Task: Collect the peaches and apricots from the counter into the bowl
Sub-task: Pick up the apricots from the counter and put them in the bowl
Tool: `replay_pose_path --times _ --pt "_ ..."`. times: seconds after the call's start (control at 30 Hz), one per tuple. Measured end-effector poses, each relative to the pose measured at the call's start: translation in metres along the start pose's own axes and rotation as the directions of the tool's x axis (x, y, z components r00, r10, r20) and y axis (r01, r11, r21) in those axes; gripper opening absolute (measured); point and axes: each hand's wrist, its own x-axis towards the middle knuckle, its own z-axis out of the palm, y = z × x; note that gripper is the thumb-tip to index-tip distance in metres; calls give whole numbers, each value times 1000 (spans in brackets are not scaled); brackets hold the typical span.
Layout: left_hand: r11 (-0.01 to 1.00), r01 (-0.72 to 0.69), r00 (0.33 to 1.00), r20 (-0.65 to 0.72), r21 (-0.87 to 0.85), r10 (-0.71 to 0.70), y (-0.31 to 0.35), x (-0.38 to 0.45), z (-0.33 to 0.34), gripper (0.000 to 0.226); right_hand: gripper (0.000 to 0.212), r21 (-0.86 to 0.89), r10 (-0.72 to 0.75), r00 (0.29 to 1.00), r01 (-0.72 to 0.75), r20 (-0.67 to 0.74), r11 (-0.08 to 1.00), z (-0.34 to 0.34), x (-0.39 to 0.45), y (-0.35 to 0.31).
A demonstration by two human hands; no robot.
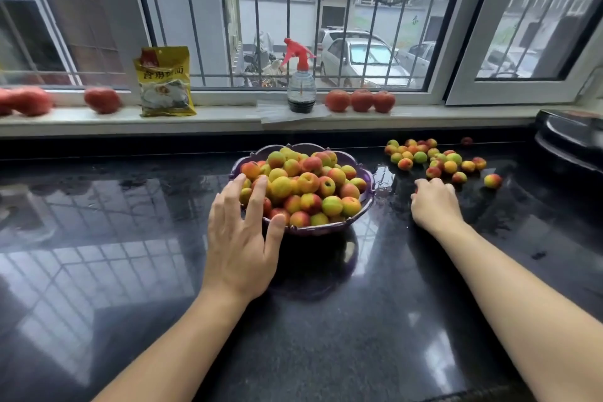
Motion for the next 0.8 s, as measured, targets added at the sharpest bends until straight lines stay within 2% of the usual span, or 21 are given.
replay_pose_path --times 0.07,0.17,0.23,0.3,0.37,0.6,0.67,0.73,0.8 --pt "1000 21 1000 -3 -14 -21 0 1 0 71 38 134 -4 1000 7 -20 991 -11 -7 -10" --pt "999 32 999 7 -28 -32 -1 2 0 70 39 446 -35 982 115 -184 888 -37 -19 -39" --pt "999 35 999 2 -37 -35 -1 1 0 70 36 687 -55 980 172 -189 706 -58 -32 -63" --pt "998 40 999 5 -47 -40 -1 1 0 70 28 821 -165 975 217 -151 527 -71 -43 -88" --pt "998 45 999 18 -52 -44 0 0 -1 70 21 820 -249 951 287 -182 496 -76 -50 -109" --pt "999 -7 999 44 -45 9 -1 -1 0 70 18 733 -312 922 375 -231 567 -63 -53 -144" --pt "999 -16 999 47 -47 18 -1 0 0 69 21 759 -255 930 363 -263 540 -61 -52 -136" --pt "999 -16 999 46 -49 19 -2 0 1 69 29 814 -124 955 295 -270 501 -60 -47 -120" --pt "999 -14 999 44 -49 16 -2 0 1 69 35 826 18 964 217 -265 520 -57 -40 -98"
